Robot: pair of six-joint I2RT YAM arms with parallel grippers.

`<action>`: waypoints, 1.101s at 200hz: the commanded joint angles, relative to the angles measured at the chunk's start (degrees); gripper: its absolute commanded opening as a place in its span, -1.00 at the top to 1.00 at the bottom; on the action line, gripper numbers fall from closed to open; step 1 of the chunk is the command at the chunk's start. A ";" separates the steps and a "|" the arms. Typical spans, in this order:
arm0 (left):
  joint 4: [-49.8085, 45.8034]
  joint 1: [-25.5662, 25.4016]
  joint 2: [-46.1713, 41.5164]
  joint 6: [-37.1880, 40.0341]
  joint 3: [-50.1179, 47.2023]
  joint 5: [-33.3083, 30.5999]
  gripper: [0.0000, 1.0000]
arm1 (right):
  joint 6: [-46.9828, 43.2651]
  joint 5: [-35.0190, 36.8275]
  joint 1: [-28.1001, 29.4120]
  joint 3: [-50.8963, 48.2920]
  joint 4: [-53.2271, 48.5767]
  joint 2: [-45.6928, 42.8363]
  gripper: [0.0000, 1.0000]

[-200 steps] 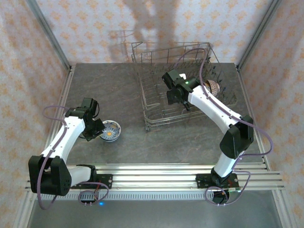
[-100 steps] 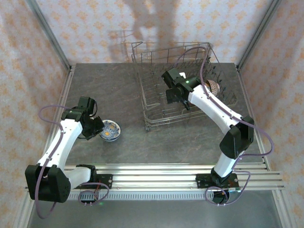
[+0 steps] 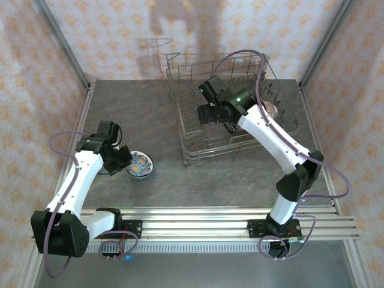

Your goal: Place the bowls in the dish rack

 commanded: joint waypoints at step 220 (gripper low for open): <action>-2.94 0.36 4.17 5.51 5.55 -0.03 1.00 | -1.32 -13.31 15.78 20.24 -1.30 26.89 -0.62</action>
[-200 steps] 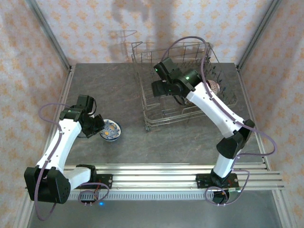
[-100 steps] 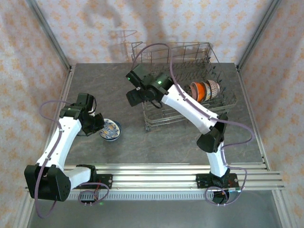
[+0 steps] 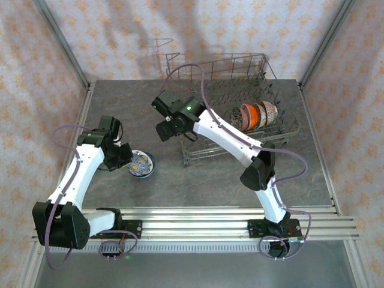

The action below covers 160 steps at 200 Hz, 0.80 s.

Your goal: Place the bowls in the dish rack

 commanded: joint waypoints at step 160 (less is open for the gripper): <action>-0.17 0.34 0.00 0.16 1.96 1.73 1.00 | 0.03 20.97 4.03 10.70 -4.10 0.39 -0.84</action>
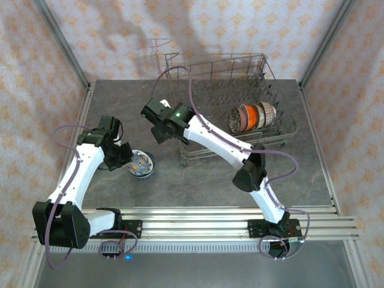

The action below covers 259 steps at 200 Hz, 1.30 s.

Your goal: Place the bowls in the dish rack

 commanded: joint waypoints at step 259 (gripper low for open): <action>-0.58 0.36 -2.28 -0.70 0.21 0.73 1.00 | -2.90 -19.33 4.53 -13.99 18.45 4.42 -0.54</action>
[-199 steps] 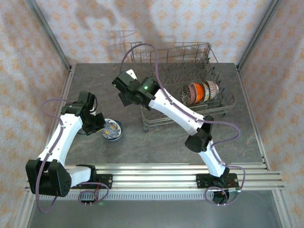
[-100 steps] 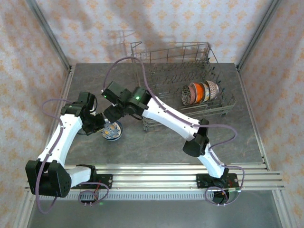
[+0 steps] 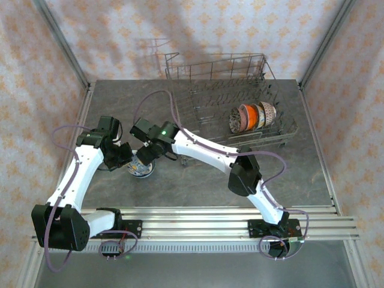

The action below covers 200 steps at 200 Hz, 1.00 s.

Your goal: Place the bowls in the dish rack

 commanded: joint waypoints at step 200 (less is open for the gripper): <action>-0.03 0.35 0.87 -0.07 -1.07 0.72 0.61 | 2.97 -9.19 -1.88 0.81 5.00 11.76 -0.68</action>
